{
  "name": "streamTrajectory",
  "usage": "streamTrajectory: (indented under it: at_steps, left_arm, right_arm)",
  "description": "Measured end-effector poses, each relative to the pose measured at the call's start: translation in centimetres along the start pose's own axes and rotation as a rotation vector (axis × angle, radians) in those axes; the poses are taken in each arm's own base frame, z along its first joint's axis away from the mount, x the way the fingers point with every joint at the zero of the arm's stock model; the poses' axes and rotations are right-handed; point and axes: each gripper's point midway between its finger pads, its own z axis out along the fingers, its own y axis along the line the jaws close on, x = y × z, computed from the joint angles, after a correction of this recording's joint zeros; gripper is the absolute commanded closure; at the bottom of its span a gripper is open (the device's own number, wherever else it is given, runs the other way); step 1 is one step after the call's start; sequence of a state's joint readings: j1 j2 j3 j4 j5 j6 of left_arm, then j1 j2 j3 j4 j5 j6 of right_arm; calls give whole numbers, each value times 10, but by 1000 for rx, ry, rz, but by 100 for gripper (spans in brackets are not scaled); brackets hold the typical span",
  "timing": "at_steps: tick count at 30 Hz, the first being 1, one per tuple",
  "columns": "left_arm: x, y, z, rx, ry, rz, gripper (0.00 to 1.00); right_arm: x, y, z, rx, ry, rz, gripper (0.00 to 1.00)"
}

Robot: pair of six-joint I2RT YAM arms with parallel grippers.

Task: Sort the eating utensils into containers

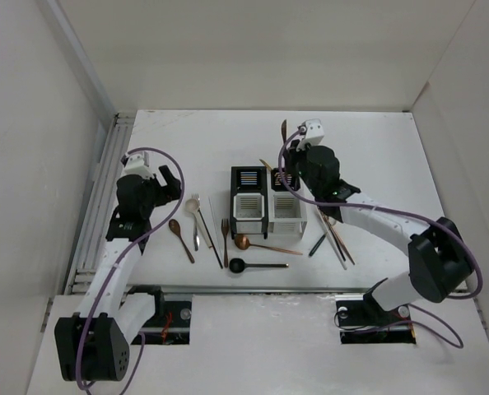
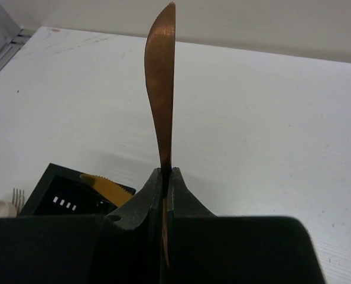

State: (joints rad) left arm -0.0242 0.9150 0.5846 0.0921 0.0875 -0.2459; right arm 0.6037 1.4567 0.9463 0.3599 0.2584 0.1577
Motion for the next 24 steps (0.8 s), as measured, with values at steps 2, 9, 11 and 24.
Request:
streamTrajectory:
  at_steps: [2,9,11,24]
  left_arm:
    - [12,3,0,-9,34,-10,19]
    - [26,12,-1,-55,70,-37,23]
    - [27,14,-1,-65,73,-36,27]
    - [60,13,5,-52,202,-17,46]
  right_arm:
    - [1,1,4,-3,-8,-6,100]
    - [21,10,13,-55,16,-53,93]
    - [32,12,12,-73,40,-69,84]
    - [46,11,-8,-115,67,-98,49]
